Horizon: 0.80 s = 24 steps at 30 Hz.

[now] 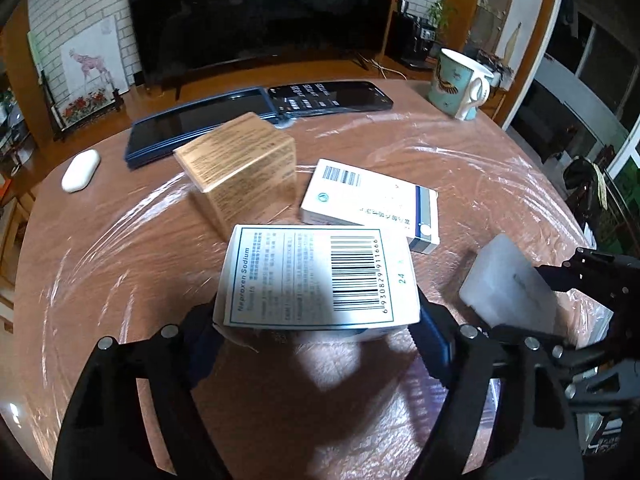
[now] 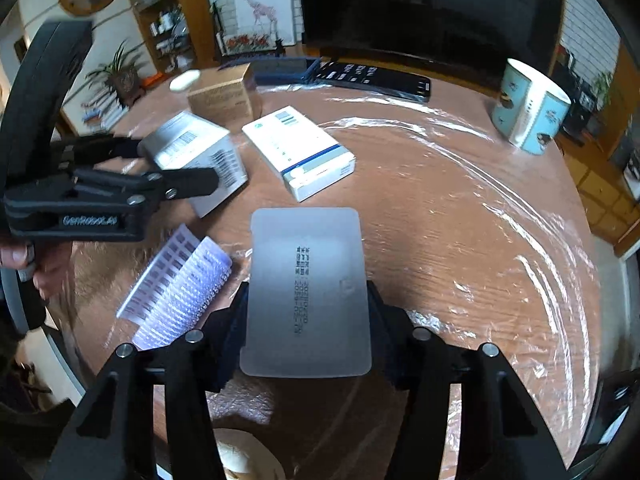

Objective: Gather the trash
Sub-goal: 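Grasp the white Naproxen box with the left tool while the right tool grasps the translucent card, then carry the Naproxen box and translucent card in both tools over the trash bin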

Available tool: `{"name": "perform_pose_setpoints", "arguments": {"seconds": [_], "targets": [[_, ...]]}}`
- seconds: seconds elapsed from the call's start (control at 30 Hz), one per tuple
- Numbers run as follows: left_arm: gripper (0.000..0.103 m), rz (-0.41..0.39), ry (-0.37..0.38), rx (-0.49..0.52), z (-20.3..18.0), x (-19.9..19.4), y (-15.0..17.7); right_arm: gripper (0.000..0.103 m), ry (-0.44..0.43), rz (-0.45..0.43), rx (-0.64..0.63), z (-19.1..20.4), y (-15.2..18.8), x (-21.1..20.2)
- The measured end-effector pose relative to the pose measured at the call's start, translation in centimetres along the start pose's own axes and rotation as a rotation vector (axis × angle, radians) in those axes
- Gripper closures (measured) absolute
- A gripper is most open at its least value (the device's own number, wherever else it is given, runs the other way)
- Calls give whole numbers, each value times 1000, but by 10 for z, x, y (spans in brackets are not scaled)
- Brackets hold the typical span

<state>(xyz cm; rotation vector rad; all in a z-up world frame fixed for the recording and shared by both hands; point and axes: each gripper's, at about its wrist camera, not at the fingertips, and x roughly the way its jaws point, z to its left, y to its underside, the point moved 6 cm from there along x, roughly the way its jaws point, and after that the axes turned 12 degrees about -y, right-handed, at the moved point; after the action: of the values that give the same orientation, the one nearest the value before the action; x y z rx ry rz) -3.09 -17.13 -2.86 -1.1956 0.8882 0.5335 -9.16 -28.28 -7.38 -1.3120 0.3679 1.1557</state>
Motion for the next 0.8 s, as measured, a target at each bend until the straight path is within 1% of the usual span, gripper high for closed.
{"name": "perform_pose_setpoints", "arguments": {"seconds": [0.23, 0.4, 0.57, 0.8], "targets": [[22, -13, -11, -50, 11, -12, 9, 49, -58, -40, 97, -8, 1, -9], [22, -10, -25, -74, 16, -18, 16, 49, -70, -44, 116, -8, 1, -11], [22, -8, -35, -88, 20, -25, 26, 49, -58, -49, 119, -1, 3, -14], [22, -9, -29, -95, 23, -35, 37, 49, -52, -67, 133, 7, 5, -20]]}}
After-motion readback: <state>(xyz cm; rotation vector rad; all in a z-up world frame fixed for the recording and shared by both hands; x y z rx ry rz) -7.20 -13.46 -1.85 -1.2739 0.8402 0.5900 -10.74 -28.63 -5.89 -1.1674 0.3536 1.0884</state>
